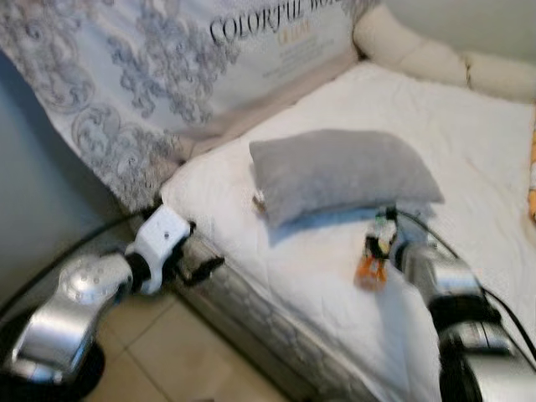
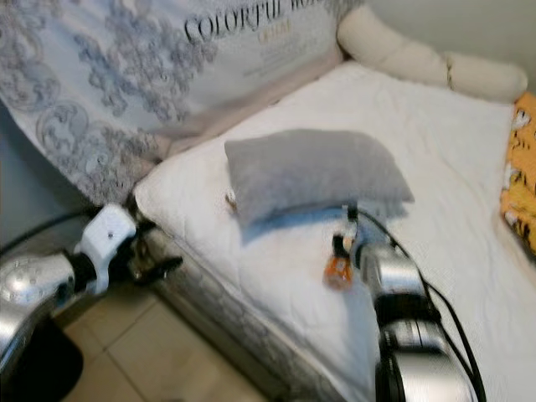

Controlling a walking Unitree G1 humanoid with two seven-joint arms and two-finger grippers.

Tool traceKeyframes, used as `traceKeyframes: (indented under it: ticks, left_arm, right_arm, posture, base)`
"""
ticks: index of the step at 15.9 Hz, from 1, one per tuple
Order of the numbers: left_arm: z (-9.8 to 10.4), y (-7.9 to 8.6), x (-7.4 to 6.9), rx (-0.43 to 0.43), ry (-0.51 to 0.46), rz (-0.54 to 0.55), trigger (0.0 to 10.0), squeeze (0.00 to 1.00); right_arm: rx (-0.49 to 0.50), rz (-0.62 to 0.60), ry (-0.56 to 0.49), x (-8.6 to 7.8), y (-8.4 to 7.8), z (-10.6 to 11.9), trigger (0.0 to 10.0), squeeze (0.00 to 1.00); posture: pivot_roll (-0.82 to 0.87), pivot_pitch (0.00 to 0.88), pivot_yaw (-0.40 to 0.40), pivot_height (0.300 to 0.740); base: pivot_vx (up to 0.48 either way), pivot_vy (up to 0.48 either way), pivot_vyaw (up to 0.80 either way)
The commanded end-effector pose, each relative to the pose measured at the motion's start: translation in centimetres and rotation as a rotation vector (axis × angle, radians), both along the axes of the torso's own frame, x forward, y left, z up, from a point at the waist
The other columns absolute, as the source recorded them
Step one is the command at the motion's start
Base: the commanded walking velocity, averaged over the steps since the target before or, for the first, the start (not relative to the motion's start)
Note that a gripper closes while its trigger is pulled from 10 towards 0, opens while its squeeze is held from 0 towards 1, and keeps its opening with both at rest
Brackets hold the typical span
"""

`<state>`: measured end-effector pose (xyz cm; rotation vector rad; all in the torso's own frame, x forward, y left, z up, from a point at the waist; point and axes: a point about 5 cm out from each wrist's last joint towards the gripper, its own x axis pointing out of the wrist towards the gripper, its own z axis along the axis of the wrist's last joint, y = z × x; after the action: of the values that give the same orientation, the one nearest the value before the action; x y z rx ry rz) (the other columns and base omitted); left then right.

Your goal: Clean up the room

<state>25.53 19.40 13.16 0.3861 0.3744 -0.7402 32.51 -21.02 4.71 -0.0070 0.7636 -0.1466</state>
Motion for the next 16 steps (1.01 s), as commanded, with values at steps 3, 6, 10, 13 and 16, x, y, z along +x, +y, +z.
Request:
traceKeyframes:
  ticks: [3,6,10,13,16]
  left_arm:
    - [0.3,-0.2,0.6,0.001,0.026,-0.05,10.0,0.0]
    - [0.3,-0.3,0.6,-0.001,0.038,-0.063,10.0,0.0]
    - [0.1,0.0,0.2,-0.002,0.055,-0.061,10.0,0.0]
    - [-0.2,-0.1,-0.3,-0.009,0.077,-0.066,10.0,0.0]
    - [-0.3,-0.2,-0.6,-0.015,0.089,-0.075,10.0,0.0]
  right_arm:
    - [-0.003,-0.036,0.097,-1.0,0.0,-2.3,10.0,0.0]
    - [0.056,-0.073,0.137,-2.0,0.5,-3.8,10.0,0.0]
    - [0.079,-0.09,0.103,-1.7,0.2,-3.7,0.0,0.0]
    - [0.097,-0.097,0.101,-1.7,0.1,-3.8,0.0,0.0]
    - [0.102,-0.092,0.1,-1.9,0.0,-4.0,0.0,0.0]
  posture:
    - [0.02,0.0,0.015,0.74]
    - [0.04,0.0,0.015,0.74]
    - [0.06,0.0,-0.003,0.74]
    - [0.06,0.0,-0.008,0.74]
    - [0.06,0.0,-0.007,0.74]
  base:
    - [0.0,0.0,0.0]
    - [0.0,0.0,0.0]
    - [0.0,0.0,0.0]
    - [0.0,0.0,0.0]
    - [0.0,0.0,0.0]
